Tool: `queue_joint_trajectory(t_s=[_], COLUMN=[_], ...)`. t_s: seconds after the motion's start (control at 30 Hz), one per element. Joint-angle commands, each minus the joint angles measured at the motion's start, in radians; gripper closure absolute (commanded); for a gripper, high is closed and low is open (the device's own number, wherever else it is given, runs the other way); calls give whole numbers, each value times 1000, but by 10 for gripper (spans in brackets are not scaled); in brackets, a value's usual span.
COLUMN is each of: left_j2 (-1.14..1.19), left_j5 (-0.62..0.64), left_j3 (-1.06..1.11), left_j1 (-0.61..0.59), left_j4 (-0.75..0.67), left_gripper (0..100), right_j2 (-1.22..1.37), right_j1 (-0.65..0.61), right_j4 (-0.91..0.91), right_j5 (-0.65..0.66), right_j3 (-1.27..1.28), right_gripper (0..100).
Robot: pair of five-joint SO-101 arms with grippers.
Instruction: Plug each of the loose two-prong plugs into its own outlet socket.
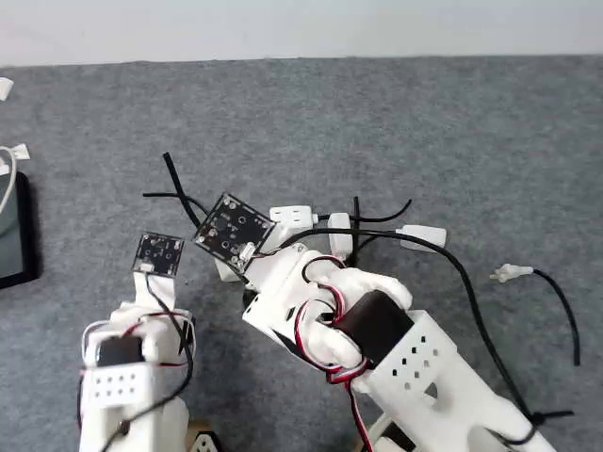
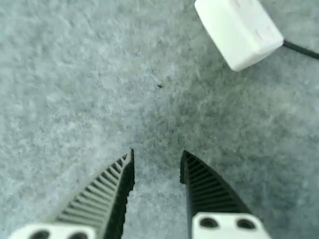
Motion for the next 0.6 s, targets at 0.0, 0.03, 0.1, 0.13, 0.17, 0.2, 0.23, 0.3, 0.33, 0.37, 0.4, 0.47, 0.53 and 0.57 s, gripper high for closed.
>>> queue_joint_trajectory(t_s=[0.0,0.03,0.1,0.13,0.17,0.2,0.23,0.3,0.33,0.37,0.4,0.47,0.53,0.57], left_j2=[183,204,232,245,252,255,255,247,241,230,218,184,135,109], left_j5=[-87,-78,-78,-92,-107,-126,-143,-180,-192,-201,-204,-230,-239,-242], left_j3=[-108,-116,-128,-136,-137,-139,-140,-139,-136,-136,-134,-114,-94,-84], left_j1=[-3,-3,-2,-2,0,2,2,3,5,14,29,49,51,51], left_j4=[-49,-51,-52,-52,-52,-51,-49,-46,-43,-29,-12,0,5,15], left_gripper=[906,906,906,906,906,906,906,906,906,906,906,906,906,906], right_j2=[12,24,51,67,85,107,133,189,220,249,275,317,338,340], right_j1=[-41,-56,-90,-97,-99,-101,-99,-97,-97,-97,-97,-97,-91,-82], right_j4=[-28,-35,-42,-54,-65,-76,-85,-108,-120,-133,-145,-170,-180,-180], right_j5=[18,11,6,5,5,5,3,3,3,3,3,3,3,3], right_j3=[-60,-60,-60,-60,-60,-60,-60,-58,-58,-58,-58,-58,-60,-60], right_gripper=[990,990,990,990,990,990,990,990,990,990,990,990,990,990])
